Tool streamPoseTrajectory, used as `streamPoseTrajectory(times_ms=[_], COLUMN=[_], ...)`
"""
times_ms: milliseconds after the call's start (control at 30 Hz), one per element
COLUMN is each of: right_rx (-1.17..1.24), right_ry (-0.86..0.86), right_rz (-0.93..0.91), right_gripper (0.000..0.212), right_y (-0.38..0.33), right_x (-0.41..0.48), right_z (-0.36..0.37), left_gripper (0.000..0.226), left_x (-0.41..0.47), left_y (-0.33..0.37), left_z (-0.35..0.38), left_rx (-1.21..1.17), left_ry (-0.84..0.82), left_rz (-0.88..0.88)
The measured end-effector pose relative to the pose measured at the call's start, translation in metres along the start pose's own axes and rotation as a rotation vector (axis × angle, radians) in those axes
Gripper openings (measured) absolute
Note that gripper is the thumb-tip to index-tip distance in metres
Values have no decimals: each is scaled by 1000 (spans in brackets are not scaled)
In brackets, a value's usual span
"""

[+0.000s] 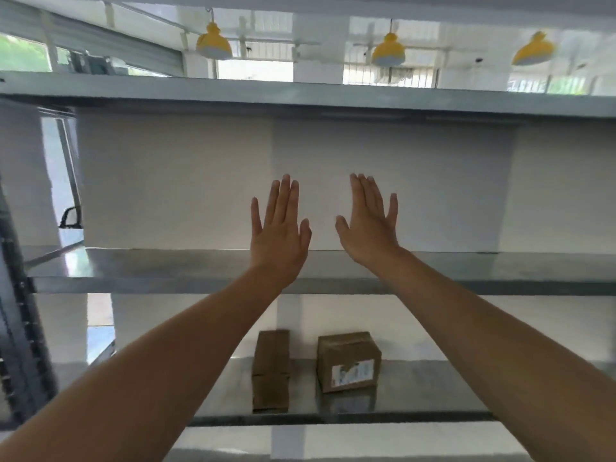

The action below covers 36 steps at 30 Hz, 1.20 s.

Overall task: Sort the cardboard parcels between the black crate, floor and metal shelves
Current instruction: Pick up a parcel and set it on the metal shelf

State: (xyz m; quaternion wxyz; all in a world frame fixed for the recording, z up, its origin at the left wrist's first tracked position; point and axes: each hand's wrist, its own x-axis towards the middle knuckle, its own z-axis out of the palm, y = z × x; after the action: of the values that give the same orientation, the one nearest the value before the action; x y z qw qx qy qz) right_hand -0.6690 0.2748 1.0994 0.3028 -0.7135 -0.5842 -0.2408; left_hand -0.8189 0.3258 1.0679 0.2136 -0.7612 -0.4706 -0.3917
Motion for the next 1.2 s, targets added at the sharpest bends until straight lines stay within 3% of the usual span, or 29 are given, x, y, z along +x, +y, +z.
streamPoseTrajectory(times_ms=[333,600,900,1200], right_rx=[-168,-292,-458,-555], right_ry=[44,24,-9,-64], right_rz=[226,467,671,881], right_gripper=[71,72,76,74], right_y=[221,352,428,480], right_x=[-62,-135,-196,-200], right_z=[-71,-129,-165,-178], left_gripper=[62,63,63,61], left_x=[1,-34,-58,-64], left_y=[240,406,527,588], left_z=[49,66,81,116], left_rx=[-233,-441,-715,-973], left_ry=[-54,-114,-190,-260], left_rz=[186,422,599,684])
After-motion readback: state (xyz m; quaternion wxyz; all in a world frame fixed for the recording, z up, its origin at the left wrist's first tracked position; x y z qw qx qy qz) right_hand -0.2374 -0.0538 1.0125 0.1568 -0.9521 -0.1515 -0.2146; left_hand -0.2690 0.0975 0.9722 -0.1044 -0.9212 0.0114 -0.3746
